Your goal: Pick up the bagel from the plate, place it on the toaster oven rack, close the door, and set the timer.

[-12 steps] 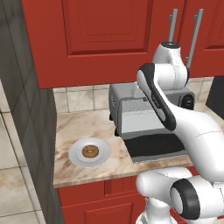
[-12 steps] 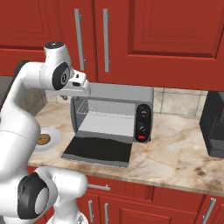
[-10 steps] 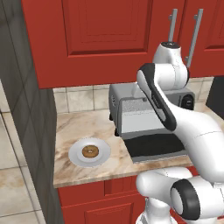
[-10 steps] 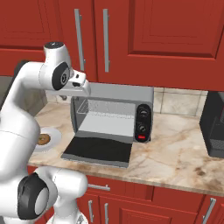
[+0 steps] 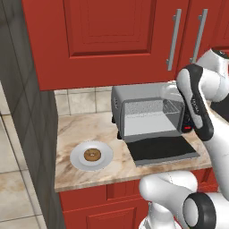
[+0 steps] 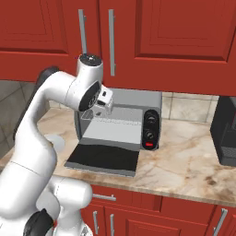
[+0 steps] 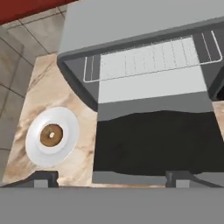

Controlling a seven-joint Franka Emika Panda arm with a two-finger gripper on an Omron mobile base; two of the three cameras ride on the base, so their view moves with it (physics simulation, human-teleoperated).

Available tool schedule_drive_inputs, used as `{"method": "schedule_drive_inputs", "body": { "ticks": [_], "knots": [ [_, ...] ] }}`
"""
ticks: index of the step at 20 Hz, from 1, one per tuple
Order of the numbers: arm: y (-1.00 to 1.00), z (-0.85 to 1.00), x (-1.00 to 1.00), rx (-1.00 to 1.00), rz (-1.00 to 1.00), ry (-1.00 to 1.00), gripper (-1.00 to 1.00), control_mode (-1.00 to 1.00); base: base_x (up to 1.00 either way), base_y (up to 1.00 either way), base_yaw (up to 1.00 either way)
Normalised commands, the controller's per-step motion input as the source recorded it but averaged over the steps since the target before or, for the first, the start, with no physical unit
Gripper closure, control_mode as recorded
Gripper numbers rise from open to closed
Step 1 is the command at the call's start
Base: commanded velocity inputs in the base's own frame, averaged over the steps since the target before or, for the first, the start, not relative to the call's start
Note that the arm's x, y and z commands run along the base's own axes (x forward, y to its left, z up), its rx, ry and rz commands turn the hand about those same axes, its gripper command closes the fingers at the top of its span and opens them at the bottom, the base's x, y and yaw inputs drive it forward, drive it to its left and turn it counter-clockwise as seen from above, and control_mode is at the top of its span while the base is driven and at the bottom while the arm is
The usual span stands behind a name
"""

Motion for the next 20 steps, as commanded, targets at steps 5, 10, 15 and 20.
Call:
{"method": "schedule_drive_inputs", "body": {
  "ticks": [5,10,15,20],
  "knots": [
    [-0.91,-0.08,-0.17,0.42,-0.03,-0.02,-1.00,-1.00,0.00,0.00,0.00],
    [-0.64,-0.16,-0.03,0.42,-0.01,-0.05,-1.00,-1.00,0.00,0.00,0.00],
    [-0.26,-0.18,0.00,0.34,-0.02,-0.07,-1.00,-1.00,0.00,0.00,0.00],
    [0.00,-0.15,0.05,0.14,0.00,-0.10,-1.00,-1.00,0.00,0.00,0.00]
  ]
}}
